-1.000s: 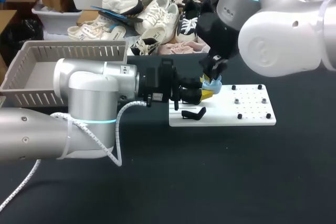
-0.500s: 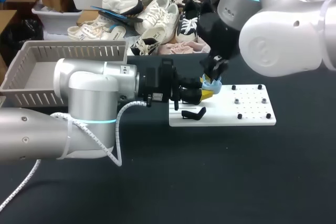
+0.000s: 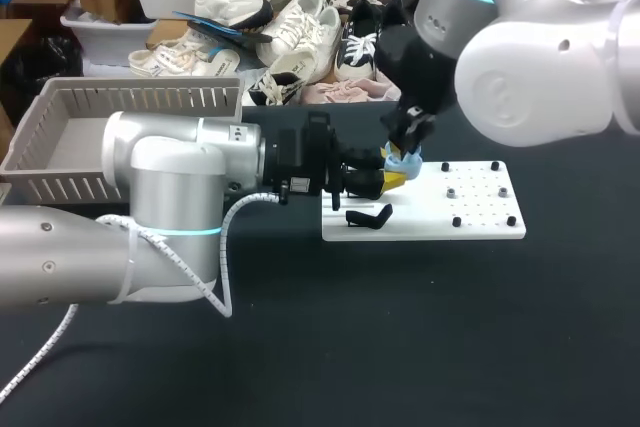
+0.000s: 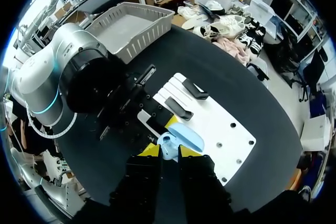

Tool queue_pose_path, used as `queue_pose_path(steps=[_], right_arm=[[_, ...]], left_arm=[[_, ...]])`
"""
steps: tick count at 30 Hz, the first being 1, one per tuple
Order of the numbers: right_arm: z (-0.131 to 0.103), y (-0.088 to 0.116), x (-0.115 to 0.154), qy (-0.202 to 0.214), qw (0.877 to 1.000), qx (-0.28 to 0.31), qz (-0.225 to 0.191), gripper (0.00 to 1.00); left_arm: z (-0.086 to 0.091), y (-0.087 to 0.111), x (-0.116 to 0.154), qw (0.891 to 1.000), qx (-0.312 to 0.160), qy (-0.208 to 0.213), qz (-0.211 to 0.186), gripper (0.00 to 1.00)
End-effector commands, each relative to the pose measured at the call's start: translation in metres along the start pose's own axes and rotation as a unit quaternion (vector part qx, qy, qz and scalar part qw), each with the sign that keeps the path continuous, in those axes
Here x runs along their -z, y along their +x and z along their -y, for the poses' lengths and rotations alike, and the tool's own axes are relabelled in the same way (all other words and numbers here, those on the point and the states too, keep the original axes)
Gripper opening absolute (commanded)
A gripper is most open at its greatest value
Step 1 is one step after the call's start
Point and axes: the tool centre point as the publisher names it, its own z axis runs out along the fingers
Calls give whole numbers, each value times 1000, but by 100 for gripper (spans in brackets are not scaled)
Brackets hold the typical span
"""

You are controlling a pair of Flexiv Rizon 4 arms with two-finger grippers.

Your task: Pick up each earbud case from the left stands, insert the matching earbuds, close the lid, and place the case in the box.

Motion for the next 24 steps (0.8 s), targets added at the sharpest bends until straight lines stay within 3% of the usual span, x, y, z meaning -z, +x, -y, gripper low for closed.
queue_pose_path(steps=[1,24], right_arm=[[1,-1,-1,0,1000,0,0,0],[2,-6,-4,-3,1000,3,1,0]], left_arm=[[0,0,0,1000,-1,0,2,0],[0,0,0,1000,-1,0,2,0]])
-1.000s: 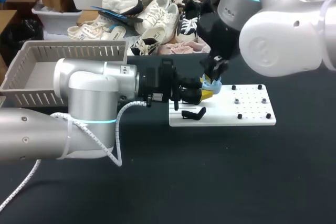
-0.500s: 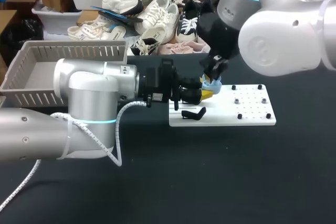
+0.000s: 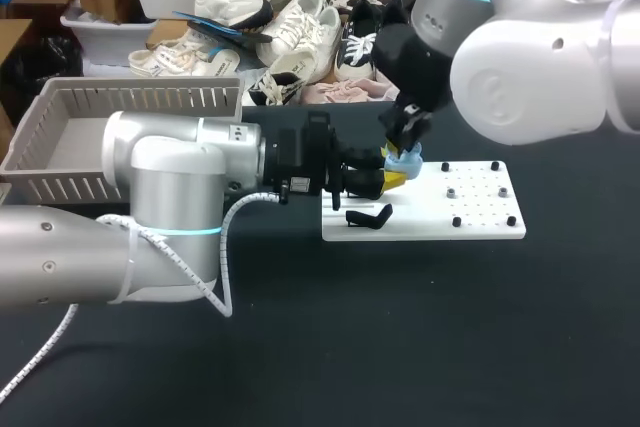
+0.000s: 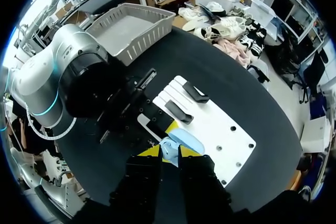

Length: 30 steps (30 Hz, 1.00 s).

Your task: Pick up each earbud case from the left stands, insert the matching earbuds, close the lid, and place the case in the box.

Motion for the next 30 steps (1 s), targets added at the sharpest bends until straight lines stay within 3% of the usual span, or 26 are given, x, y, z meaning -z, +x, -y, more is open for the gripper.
queue_pose_path(steps=[1,21,24,30], right_arm=[[2,0,-3,-2,1000,-1,-3,0],[0,1,-6,-3,1000,-1,-10,0],[0,1,-6,-3,1000,-1,-12,16],[-1,1,-6,-4,1000,-2,-13,29]], left_arm=[[1,1,0,1000,-1,0,1,0],[1,1,0,1000,-1,0,1,0],[1,1,0,1000,-1,0,1,0],[1,1,0,1000,-1,0,1,0]])
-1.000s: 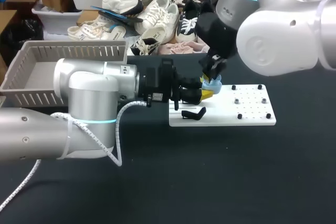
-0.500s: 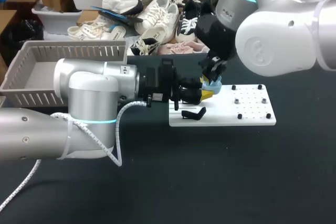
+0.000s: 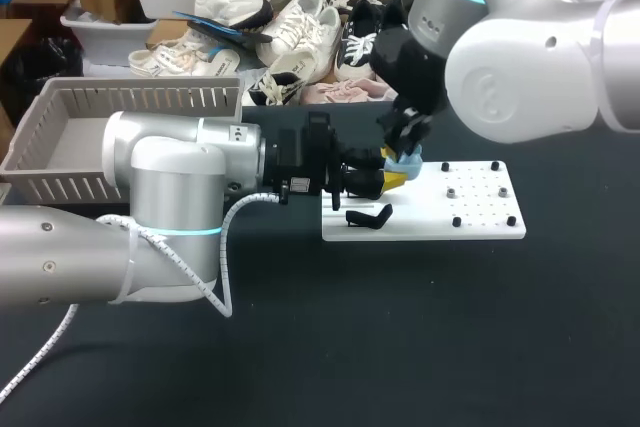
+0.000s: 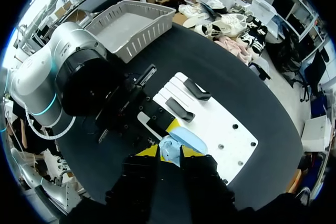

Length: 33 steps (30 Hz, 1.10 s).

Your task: Pick up each earbud case from the left stands, insert the matching earbuds, close the lid, and place the case in the box.

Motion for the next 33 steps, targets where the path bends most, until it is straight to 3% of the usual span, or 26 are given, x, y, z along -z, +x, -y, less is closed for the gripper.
queue_pose_path(steps=[1,8,18,33], right_arm=[[1,-1,-1,-1,1000,0,-2,29],[0,0,2,1,1000,-1,-2,28],[-1,-2,25,11,1000,4,28,28],[44,-28,19,22,997,-58,50,28]], left_arm=[[1,0,0,1000,-1,0,2,0],[1,0,0,1000,-1,0,2,0],[1,0,0,1000,-1,0,2,0],[1,0,0,1000,-1,0,2,0]])
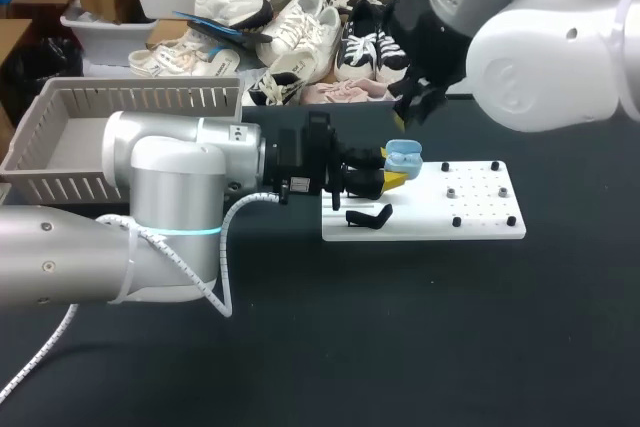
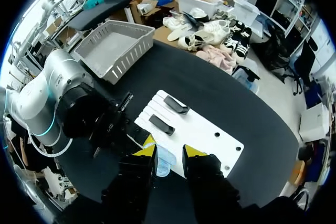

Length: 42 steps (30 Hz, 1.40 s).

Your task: Pick up each earbud case from the left stands, insert the matching earbuds, close the lid, and place the case in the box.

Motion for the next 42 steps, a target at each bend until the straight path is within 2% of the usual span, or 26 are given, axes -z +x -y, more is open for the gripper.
queue_pose_path(steps=[1,18,42], right_arm=[[9,-6,-6,-2,1000,-9,-2,27],[14,-3,-36,-11,999,-26,-39,27],[-2,20,-21,-27,999,-33,-31,25]], left_arm=[[0,1,0,1000,-1,-1,1,0],[0,1,0,1000,-1,-1,1,0],[0,1,0,1000,-1,-1,1,0]])
